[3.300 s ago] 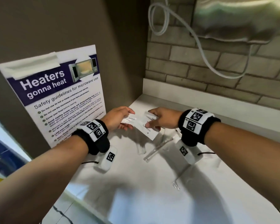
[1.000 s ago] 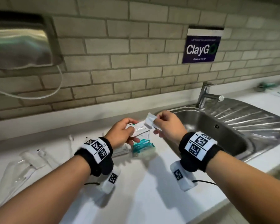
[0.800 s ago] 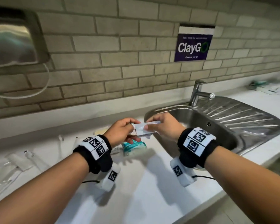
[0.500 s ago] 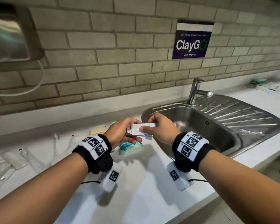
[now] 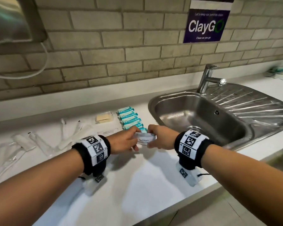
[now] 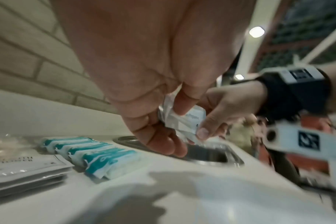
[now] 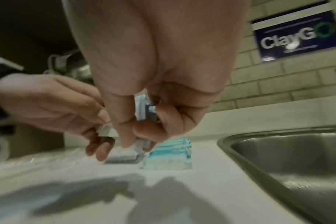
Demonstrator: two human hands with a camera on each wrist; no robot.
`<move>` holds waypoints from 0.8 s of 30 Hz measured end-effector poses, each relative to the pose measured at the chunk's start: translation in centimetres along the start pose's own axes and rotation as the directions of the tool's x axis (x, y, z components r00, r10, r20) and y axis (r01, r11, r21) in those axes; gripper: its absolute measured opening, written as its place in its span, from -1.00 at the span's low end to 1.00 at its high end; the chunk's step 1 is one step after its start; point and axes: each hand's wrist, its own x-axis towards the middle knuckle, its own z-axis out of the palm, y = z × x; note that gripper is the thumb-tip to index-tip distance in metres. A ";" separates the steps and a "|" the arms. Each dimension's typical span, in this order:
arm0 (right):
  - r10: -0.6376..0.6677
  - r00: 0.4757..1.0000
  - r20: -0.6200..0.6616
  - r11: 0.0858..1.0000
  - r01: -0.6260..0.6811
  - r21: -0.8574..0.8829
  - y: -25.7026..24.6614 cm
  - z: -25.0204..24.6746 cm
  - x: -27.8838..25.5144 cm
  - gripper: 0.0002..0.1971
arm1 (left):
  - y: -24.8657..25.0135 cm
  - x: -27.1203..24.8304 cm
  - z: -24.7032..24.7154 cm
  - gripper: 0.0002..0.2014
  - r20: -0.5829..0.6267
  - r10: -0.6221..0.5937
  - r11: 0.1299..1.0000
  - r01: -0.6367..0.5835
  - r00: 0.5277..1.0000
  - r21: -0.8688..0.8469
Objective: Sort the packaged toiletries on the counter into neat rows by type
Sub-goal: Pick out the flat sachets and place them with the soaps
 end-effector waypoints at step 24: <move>0.100 0.984 0.148 0.942 -0.046 -0.332 -0.3 6.9 0.6 -0.60 | -0.7 -0.4 5.4 -0.49 0.051 -0.284 0.798 0.207 0.957 0.566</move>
